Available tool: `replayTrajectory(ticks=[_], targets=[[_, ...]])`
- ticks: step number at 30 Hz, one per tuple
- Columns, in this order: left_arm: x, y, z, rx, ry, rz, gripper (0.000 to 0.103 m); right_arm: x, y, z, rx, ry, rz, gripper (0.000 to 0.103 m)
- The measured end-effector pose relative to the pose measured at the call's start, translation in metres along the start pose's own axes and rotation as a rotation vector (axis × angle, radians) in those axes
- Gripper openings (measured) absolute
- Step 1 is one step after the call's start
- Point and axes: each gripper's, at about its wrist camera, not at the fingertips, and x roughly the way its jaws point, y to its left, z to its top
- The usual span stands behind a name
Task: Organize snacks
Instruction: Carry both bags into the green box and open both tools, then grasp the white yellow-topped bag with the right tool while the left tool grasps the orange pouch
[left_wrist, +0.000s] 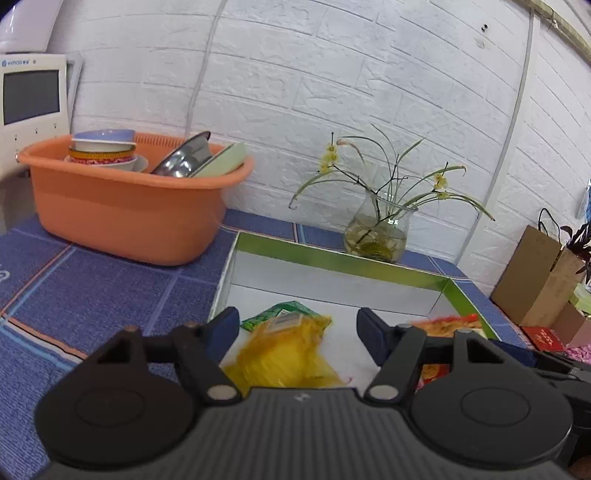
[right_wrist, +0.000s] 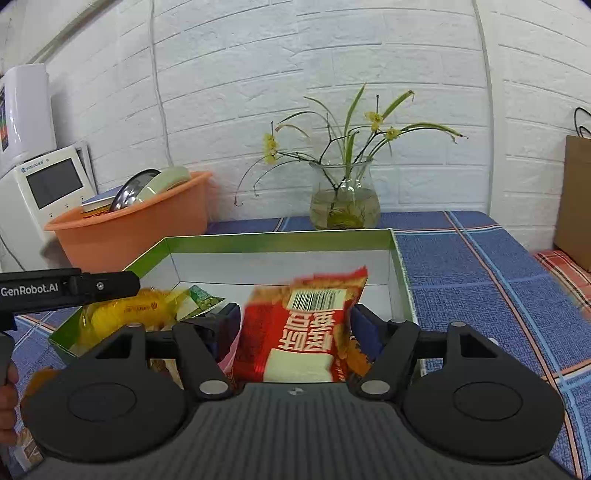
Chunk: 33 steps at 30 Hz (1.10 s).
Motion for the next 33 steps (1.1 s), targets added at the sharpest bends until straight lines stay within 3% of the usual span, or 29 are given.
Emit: replayTrajectory(ticks=[6,10,13,15,19,22,25,29,33], targets=[[-0.023,0.014,0.014,-0.005,-0.021,-0.002,0.072,-0.042,-0.01,0.003,0.063,-0.098,-0.04,0.103],[-0.052,0.02,0.019,0.048,-0.046,0.036,0.076,-0.081,-0.016,-0.011,0.166,-0.148,0.031,0.103],[-0.076,0.022,0.011,0.077,-0.046,0.065,0.085,-0.095,-0.012,-0.027,0.223,-0.099,0.086,0.103],[-0.09,0.021,0.003,0.09,-0.026,0.093,0.101,-0.097,-0.01,-0.036,0.251,-0.04,0.124,0.103],[-0.133,0.012,-0.018,0.169,-0.071,0.143,0.102,-0.092,-0.004,-0.046,0.291,0.054,0.152,0.103],[-0.152,0.018,-0.043,0.164,-0.087,0.101,0.102,-0.084,-0.003,-0.051,0.328,0.105,0.155,0.103],[-0.147,0.026,-0.063,0.151,-0.095,0.063,0.102,-0.075,-0.001,-0.053,0.352,0.141,0.145,0.103],[-0.133,0.025,-0.069,0.15,-0.057,0.085,0.102,-0.061,0.014,-0.051,0.265,0.161,0.147,0.103],[-0.136,0.018,-0.077,0.198,-0.102,0.106,0.102,-0.046,0.029,-0.051,0.211,0.166,0.12,0.103]])
